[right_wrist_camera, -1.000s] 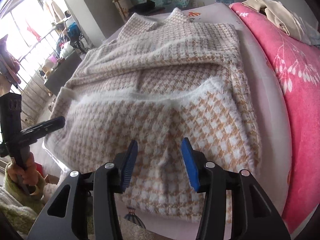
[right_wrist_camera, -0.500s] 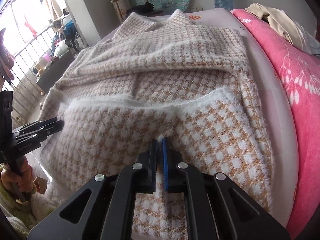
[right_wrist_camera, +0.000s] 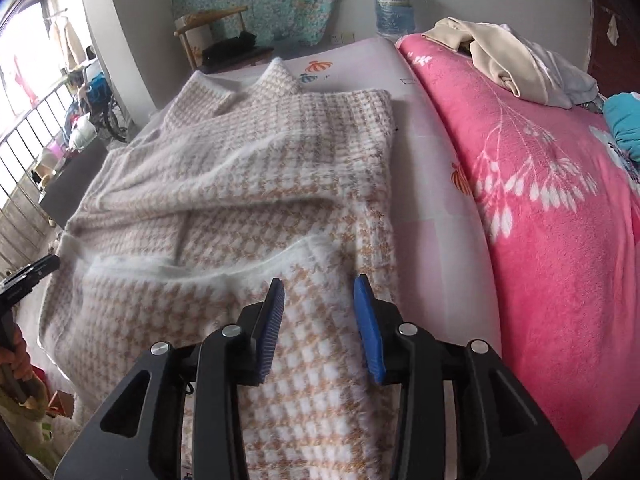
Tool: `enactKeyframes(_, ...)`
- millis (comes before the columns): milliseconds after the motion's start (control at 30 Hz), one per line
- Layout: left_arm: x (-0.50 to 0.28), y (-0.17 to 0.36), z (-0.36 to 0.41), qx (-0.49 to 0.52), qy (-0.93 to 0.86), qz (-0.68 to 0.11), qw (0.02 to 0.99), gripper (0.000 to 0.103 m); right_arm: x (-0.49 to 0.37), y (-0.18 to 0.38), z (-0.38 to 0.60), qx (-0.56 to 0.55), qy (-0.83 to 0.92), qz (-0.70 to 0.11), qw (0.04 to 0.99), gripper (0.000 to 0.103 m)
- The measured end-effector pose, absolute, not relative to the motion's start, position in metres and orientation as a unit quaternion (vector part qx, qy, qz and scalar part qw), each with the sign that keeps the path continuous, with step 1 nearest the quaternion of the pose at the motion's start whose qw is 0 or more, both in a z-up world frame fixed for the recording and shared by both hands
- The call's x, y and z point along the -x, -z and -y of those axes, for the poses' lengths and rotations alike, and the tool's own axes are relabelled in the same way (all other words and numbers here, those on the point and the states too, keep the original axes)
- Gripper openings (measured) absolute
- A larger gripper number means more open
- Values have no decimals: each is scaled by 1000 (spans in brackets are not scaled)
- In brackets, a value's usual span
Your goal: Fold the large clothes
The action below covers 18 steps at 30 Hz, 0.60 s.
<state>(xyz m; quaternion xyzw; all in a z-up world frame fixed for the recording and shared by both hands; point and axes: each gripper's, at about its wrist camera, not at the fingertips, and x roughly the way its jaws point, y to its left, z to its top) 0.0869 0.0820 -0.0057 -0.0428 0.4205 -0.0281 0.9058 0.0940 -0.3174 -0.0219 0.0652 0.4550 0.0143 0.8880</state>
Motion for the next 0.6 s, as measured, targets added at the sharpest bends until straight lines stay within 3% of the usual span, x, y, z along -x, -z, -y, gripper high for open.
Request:
enactKeyframes(400, -96, 17, -83, 28, 27, -427, 903, 42, -95, 38, 314, -50, -27, -477, 877, 44)
enactKeyframes(433, -96, 18, -81, 25, 30, -427, 903, 42, -94, 38, 314, -48, -25, -474, 879, 42)
enactKeyframes(500, -97, 22, -77, 19, 28, -429, 903, 31, -94, 39, 313, -54, -25, -474, 878, 22)
enactKeyframes(533, -98, 24, -76, 16, 28, -431, 902, 19, -94, 39, 313, -61, -25, -471, 880, 10)
enactKeyframes(600, -98, 21, -76, 20, 31, -424, 905, 12, -92, 31, 313, -60, -18, -457, 887, 8)
